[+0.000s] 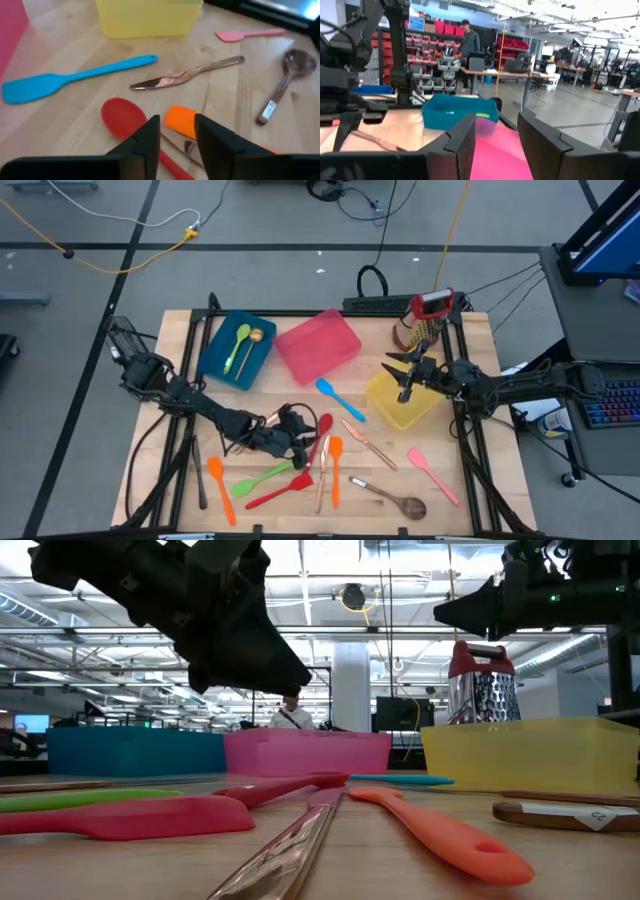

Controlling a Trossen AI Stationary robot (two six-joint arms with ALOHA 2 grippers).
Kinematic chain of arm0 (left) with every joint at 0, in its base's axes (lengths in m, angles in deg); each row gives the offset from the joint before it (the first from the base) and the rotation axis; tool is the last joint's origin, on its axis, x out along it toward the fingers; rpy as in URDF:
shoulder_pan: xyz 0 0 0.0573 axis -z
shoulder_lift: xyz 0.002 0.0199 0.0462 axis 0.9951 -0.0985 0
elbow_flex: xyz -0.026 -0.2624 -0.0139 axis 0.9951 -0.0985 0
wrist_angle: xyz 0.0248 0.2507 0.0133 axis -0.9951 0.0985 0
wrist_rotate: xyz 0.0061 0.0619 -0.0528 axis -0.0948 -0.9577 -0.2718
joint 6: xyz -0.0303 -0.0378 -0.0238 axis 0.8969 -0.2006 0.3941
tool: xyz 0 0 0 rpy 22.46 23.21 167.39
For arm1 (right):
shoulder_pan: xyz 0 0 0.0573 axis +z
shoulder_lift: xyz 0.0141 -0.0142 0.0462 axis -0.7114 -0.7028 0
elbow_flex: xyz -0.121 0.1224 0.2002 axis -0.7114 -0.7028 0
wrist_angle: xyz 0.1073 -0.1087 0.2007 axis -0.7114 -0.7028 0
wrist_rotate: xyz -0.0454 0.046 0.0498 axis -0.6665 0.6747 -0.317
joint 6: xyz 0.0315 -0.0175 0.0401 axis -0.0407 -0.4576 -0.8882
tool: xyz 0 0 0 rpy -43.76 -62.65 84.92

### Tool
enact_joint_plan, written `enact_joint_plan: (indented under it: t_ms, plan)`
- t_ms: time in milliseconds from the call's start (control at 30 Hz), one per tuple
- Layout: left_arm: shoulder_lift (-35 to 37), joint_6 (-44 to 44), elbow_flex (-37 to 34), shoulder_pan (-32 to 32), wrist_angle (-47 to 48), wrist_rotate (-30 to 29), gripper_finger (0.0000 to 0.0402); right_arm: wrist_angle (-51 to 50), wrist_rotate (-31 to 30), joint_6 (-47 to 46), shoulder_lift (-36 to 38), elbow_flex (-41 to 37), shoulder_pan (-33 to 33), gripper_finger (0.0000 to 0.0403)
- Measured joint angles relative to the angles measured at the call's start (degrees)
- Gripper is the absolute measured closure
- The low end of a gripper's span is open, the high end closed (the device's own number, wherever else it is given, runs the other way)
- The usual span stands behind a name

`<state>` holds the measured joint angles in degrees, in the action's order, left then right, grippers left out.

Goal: Pick & Place Kitchen Items
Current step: Put the red spoon into the blue bin

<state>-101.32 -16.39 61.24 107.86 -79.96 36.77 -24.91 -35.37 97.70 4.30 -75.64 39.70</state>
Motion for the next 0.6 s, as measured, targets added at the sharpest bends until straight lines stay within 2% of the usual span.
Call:
enact_joint_plan:
  t_ms: [100,267,467,600]
  plan:
    - [-0.9,6.2,0.0,0.3,0.3,-0.7,0.0254,-2.2,0.0,-2.1,0.0,0.0,0.0,0.0261]
    - [-4.3,9.7,2.9,2.1,2.6,-4.3,0.0251,-4.7,0.0,-4.9,0.0,0.0,0.0,0.0261]
    - [-8.8,11.4,13.3,3.0,19.9,-10.1,0.0273,-4.1,0.0,-5.2,0.0,0.0,0.0,0.0261]
    - [-12.7,14.5,17.3,3.0,24.1,-10.0,0.0288,-4.3,0.0,-5.2,0.0,0.0,0.0,0.0261]
